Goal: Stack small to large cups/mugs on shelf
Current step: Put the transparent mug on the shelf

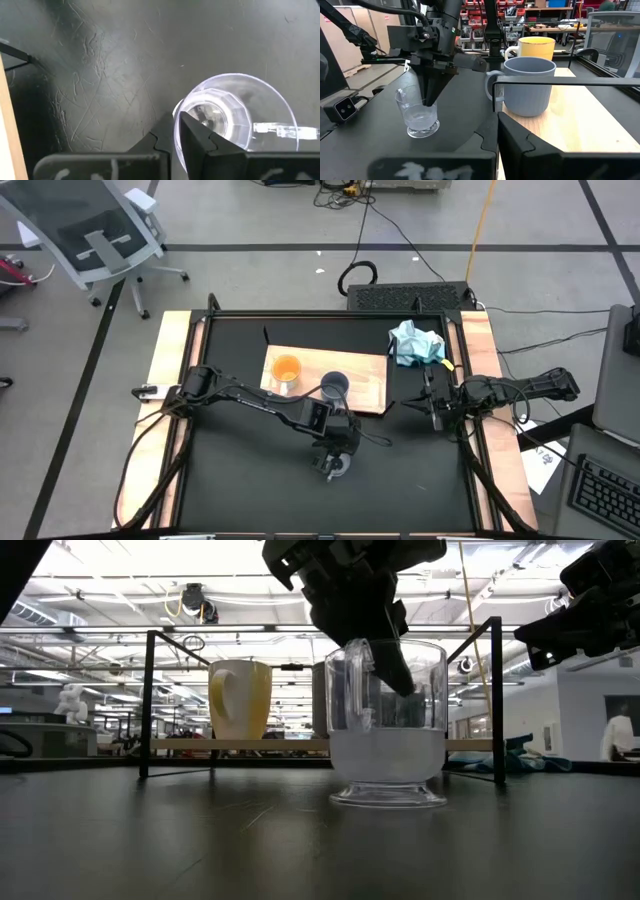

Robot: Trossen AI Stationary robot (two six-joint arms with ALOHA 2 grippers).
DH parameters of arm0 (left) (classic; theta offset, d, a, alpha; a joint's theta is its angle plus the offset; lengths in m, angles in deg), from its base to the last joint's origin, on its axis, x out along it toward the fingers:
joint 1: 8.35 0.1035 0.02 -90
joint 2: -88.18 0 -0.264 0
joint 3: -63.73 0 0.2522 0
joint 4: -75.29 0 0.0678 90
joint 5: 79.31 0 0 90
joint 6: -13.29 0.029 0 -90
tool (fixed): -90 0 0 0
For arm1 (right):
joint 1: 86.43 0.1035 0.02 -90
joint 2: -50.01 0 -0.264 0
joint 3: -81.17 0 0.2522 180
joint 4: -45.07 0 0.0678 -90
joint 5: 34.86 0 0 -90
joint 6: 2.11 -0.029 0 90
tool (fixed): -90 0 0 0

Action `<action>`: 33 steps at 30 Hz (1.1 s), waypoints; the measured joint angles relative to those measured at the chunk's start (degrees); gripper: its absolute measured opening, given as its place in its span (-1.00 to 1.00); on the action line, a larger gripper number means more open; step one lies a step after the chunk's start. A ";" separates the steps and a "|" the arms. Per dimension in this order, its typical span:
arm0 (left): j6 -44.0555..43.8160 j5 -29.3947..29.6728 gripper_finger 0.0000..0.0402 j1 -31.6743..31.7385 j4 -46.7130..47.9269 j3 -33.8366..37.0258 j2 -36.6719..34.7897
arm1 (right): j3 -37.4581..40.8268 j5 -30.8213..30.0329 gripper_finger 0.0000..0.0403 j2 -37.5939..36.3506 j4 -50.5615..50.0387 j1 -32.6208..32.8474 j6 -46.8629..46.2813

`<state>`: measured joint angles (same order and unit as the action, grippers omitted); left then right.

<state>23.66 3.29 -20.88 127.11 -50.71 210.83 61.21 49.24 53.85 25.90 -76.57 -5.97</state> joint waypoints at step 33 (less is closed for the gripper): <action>-3.39 3.07 -0.14 -1.28 5.25 -0.07 -5.19 | -0.02 0.01 -1.00 0.00 -0.13 0.00 -1.01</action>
<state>20.28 6.37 -22.16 132.36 -50.78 205.64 61.19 49.25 53.85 25.77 -76.57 -6.98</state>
